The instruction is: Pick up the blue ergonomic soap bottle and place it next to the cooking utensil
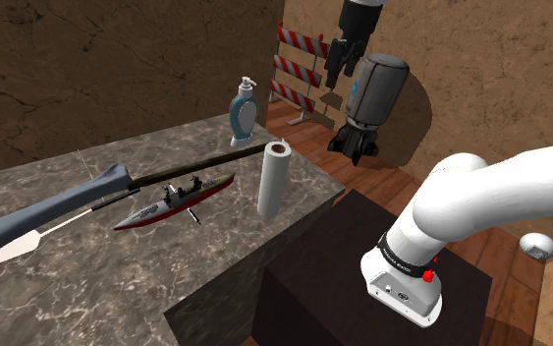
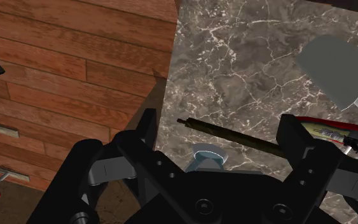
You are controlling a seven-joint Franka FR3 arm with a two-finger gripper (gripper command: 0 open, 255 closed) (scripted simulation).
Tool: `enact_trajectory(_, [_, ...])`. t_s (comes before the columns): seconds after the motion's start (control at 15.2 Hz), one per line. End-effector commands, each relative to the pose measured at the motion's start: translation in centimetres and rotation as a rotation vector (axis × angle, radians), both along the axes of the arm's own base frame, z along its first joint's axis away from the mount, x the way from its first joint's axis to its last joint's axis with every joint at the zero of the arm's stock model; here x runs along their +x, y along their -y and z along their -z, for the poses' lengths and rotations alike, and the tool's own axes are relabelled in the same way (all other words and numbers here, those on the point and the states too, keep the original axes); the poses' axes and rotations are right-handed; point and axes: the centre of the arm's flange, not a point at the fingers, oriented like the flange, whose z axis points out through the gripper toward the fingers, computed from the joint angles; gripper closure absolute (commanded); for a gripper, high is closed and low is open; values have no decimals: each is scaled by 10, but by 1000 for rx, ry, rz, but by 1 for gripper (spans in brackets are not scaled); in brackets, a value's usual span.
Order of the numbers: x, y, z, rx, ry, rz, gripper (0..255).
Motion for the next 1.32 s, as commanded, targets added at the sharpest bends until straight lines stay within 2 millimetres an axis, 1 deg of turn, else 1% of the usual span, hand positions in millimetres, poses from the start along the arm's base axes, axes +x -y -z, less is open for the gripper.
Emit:
enact_trajectory(0.0, [0,0,0,0,0,0,0])
enact_trajectory(0.66, [131,-7,31,24,-27,-38,0])
enact_trajectory(1.25, [248,-19,62,45,-51,-71,0])
